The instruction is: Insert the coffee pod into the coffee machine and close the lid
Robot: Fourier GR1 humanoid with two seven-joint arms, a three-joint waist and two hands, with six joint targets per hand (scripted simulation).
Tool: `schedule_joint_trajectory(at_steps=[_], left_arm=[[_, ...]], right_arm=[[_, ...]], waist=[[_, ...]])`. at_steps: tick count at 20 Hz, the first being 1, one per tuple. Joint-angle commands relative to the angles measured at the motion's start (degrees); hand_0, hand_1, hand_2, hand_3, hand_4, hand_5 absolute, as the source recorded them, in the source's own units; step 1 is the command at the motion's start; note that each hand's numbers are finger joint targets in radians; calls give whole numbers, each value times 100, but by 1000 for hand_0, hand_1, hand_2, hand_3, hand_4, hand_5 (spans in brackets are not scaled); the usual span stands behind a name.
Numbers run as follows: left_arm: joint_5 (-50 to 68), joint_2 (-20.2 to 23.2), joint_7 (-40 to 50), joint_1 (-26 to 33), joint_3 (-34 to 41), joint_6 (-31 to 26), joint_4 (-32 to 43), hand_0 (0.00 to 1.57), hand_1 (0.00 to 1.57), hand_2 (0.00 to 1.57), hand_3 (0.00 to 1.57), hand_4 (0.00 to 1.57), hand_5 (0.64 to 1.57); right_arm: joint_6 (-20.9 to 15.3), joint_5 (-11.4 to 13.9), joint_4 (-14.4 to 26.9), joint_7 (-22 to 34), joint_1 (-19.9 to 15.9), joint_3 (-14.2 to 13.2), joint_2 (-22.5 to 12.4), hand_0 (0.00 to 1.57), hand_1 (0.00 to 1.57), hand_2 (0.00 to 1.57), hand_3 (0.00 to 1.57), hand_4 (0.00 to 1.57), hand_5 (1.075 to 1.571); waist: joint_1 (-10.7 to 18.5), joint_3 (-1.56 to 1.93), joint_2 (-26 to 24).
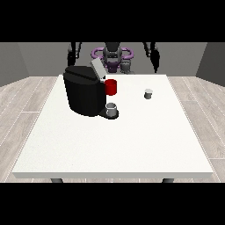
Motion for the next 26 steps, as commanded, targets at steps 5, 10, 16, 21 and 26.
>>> schedule_joint_trajectory(at_steps=[5,10,16,21,26], left_arm=[[262,357,-891,427,85,-891,3,0,0,0,0,320,1571],[-141,1018,-944,-72,351,-968,280,0,0,0,0,0,1571],[146,1523,-412,-860,853,-1392,1148,0,0,0,0,0,1571],[-291,1772,-779,-1181,838,-1488,1996,0,0,0,0,0,1571],[-352,1819,-904,-1801,1170,-1243,3068,0,0,0,0,0,1571]], right_arm=[[130,-144,-12,413,134,-51,28,0,0,0,0,128,1571],[-484,-152,27,-636,-71,-425,437,0,0,0,0,94,1571],[-448,-208,-121,-613,-297,-372,476,0,0,0,0,169,1571],[-670,-61,-299,-181,-600,-208,596,0,0,0,0,168,1571],[-472,-24,-358,-601,-419,160,714,0,0,0,0,233,1571]], waist=[[27,-11,-562],[-345,-8,-206],[-675,-10,142],[-677,-11,374],[-1016,-12,727]])
